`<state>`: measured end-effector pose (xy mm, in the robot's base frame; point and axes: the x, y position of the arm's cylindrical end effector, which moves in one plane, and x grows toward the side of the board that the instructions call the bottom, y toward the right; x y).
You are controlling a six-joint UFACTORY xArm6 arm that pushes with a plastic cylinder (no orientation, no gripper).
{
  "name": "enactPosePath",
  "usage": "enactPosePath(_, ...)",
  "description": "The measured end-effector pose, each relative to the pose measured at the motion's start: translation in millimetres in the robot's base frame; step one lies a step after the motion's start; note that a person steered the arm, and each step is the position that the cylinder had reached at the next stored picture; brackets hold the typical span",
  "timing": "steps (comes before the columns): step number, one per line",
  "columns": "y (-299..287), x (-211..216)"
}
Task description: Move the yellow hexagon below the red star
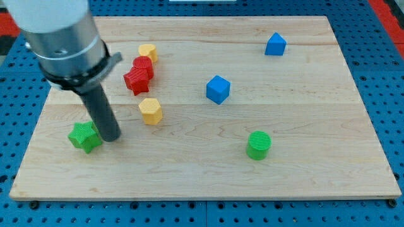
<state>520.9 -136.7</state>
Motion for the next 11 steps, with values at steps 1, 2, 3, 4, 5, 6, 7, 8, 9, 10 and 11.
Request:
enactPosePath(1,68,0)
enactPosePath(2,86,-11)
enactPosePath(3,66,-20)
enactPosePath(4,44,-37)
enactPosePath(5,43,-44)
enactPosePath(6,43,-44)
enactPosePath(7,46,-44)
enactPosePath(8,44,-51)
enactPosePath(9,40,-62)
enactPosePath(10,40,-61)
enactPosePath(11,74,-53)
